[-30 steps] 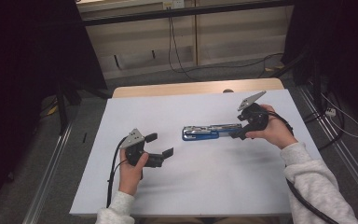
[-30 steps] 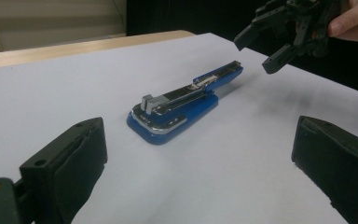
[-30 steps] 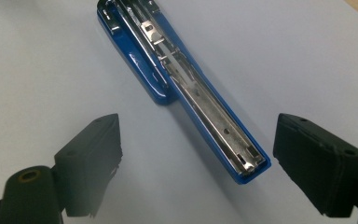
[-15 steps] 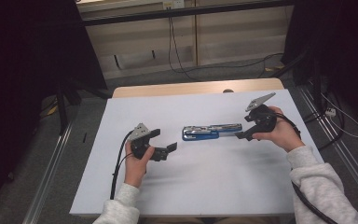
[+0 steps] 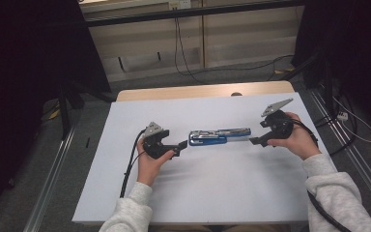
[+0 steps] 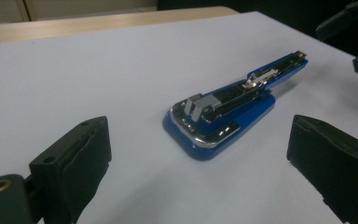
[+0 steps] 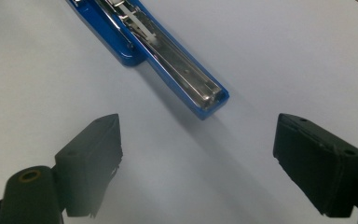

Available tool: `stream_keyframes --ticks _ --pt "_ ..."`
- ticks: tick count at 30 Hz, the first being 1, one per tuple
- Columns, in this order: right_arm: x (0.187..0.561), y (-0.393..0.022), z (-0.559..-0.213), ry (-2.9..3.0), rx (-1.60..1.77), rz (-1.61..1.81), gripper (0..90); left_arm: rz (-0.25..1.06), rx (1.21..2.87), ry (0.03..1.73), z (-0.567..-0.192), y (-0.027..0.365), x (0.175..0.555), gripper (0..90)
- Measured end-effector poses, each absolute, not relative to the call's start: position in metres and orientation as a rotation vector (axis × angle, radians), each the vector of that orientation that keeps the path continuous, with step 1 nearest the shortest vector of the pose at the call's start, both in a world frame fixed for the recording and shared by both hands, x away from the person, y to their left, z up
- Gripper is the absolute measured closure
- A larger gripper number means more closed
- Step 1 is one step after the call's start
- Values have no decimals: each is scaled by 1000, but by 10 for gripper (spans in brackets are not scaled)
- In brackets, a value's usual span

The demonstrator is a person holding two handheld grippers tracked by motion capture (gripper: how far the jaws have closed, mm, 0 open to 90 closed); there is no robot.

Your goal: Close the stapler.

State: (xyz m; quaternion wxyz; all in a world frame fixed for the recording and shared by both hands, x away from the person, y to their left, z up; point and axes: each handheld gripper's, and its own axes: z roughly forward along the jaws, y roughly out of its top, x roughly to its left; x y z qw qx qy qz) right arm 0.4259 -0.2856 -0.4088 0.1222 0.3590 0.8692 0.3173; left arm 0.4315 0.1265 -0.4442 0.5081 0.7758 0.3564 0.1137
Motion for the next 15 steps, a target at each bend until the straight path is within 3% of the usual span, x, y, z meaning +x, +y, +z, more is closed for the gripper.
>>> stream_keyframes --ticks 5,7,8,11,12,15 --pt "427 -290 -414 2523 1069 921 188 302 1912 919 -448 124 438 206" --pt "428 -290 -418 2514 1075 906 211 314 1920 919 -450 123 440 365" --pt "428 -290 -418 2514 1075 906 211 320 1929 920 -451 123 440 365" --pt "429 -292 -422 2515 1085 865 244 328 1930 932 -453 122 443 575" --pt "429 -292 -422 2515 1085 865 244 321 1928 943 -453 121 444 575" --pt "429 -292 -425 2503 1098 876 279 295 1941 949 -455 117 447 700"
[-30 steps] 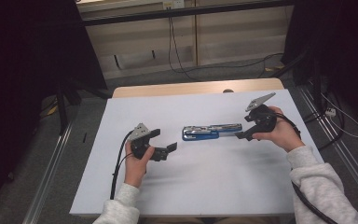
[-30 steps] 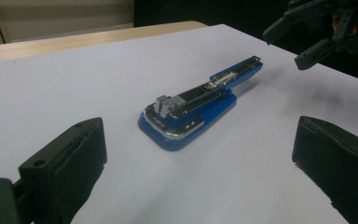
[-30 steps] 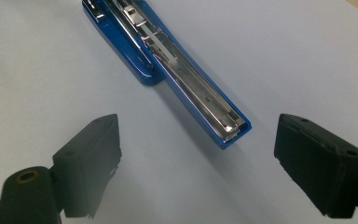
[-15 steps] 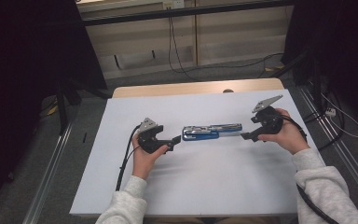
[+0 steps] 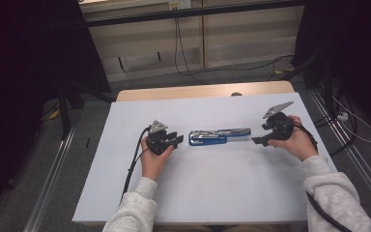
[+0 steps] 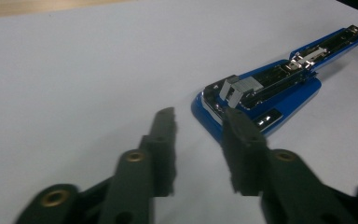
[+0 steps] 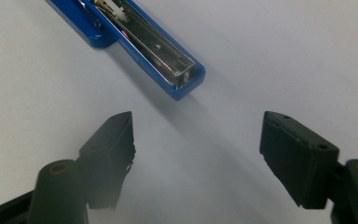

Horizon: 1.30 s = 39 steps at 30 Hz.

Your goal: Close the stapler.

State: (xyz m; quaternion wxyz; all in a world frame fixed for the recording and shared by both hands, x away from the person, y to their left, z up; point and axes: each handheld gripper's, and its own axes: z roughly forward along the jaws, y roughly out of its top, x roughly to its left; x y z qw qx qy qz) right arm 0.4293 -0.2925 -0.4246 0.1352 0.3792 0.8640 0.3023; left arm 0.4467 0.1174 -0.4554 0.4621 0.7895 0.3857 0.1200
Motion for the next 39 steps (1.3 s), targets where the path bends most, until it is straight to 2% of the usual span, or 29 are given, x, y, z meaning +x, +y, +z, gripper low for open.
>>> stream_keyframes --ticks 1,4,6,7,8,9,11,13,18,24,39 --pt "430 -293 -425 2493 1110 884 321 285 1954 949 -456 116 448 759" --pt "430 -292 -426 2487 1116 878 359 278 1970 961 -459 112 451 798" --pt "431 -290 -428 2482 1120 850 485 279 1993 965 -461 109 452 843" --pt "431 -290 -428 2482 1120 850 485 260 1989 968 -461 108 453 843" --pt "432 -289 -431 2490 1123 839 603 256 1984 973 -462 107 454 859" --pt "432 -289 -432 2499 1119 816 646 269 1992 972 -462 106 454 866" --pt "433 -288 -432 2506 1113 796 663 260 1998 967 -464 104 456 868" --pt "434 -289 -435 2510 1125 799 751 267 2020 967 -465 101 456 878" --pt "438 -289 -440 2493 1169 827 850 273 2039 997 -466 95 459 890" --pt "441 -283 -445 2507 1163 855 900 275 2061 991 -467 90 459 890" --pt "443 -280 -444 2496 1160 893 900 264 2062 971 -467 86 461 889"
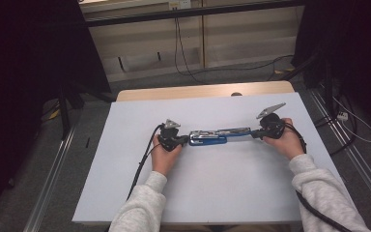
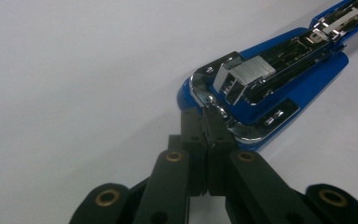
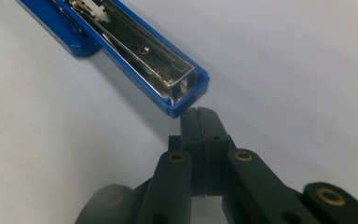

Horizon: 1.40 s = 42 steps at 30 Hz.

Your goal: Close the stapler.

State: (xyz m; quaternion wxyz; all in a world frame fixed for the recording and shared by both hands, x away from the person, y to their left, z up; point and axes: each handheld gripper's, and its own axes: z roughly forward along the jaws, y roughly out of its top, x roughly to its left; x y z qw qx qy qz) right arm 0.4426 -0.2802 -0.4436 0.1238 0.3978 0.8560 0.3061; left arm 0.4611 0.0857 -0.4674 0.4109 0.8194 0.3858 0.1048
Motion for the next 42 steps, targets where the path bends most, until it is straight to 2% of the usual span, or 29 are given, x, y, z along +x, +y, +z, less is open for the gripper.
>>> stream_keyframes --ticks 19,23,27,29,31,32,34,36,37,42 --pt "439 -276 -430 2469 1112 983 899 251 2065 973 -467 86 461 880" --pt "437 -277 -431 2470 1127 992 828 260 2059 971 -467 86 461 838" --pt "435 -279 -431 2462 1152 1037 737 254 2051 983 -466 88 461 763" --pt "434 -279 -430 2454 1167 1051 661 259 2044 998 -465 90 460 703" --pt "433 -280 -429 2451 1173 1072 636 274 2043 1008 -464 94 460 665" --pt "432 -280 -429 2452 1175 1072 602 271 2029 1019 -463 96 459 606" --pt "431 -281 -430 2456 1182 1073 574 253 2019 1020 -460 99 458 569" --pt "430 -281 -430 2455 1179 1090 520 254 2013 1013 -457 102 455 483" --pt "428 -280 -430 2460 1177 1082 498 247 2005 1006 -455 104 454 479" --pt "417 -279 -431 2475 1165 1085 392 248 1974 993 -446 111 447 335"
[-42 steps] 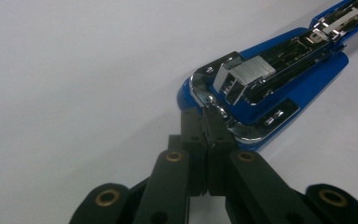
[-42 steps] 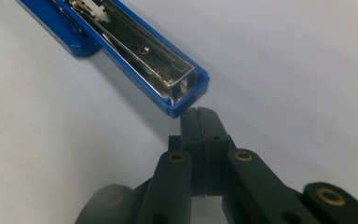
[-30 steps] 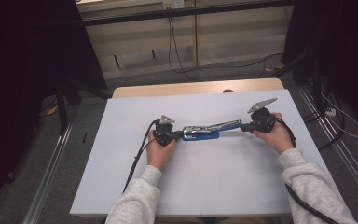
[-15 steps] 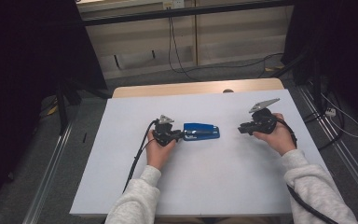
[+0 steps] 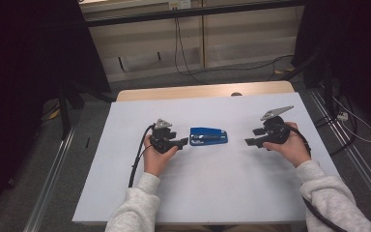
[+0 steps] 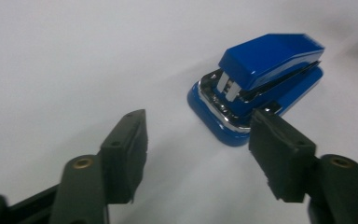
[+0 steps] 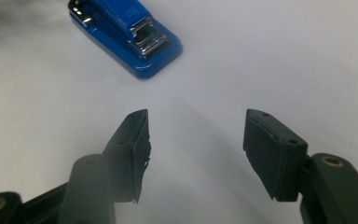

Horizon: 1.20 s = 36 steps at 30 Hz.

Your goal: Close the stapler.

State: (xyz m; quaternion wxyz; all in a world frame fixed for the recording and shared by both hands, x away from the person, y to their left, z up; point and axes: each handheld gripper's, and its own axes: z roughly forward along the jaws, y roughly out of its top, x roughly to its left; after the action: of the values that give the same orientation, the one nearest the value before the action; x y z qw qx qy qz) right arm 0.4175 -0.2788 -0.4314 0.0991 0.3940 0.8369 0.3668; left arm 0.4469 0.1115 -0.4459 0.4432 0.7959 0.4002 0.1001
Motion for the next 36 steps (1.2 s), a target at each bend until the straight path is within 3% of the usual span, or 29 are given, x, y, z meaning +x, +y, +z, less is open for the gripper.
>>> stream_keyframes --ticks 6,16,36 --pt "406 -276 -428 2423 1208 1133 268 238 1954 948 -437 122 437 240" --pt "384 -273 -427 2426 1188 1138 198 247 1917 924 -427 135 426 157" --pt "346 -275 -428 2416 1185 1149 167 241 1910 853 -420 148 413 86"
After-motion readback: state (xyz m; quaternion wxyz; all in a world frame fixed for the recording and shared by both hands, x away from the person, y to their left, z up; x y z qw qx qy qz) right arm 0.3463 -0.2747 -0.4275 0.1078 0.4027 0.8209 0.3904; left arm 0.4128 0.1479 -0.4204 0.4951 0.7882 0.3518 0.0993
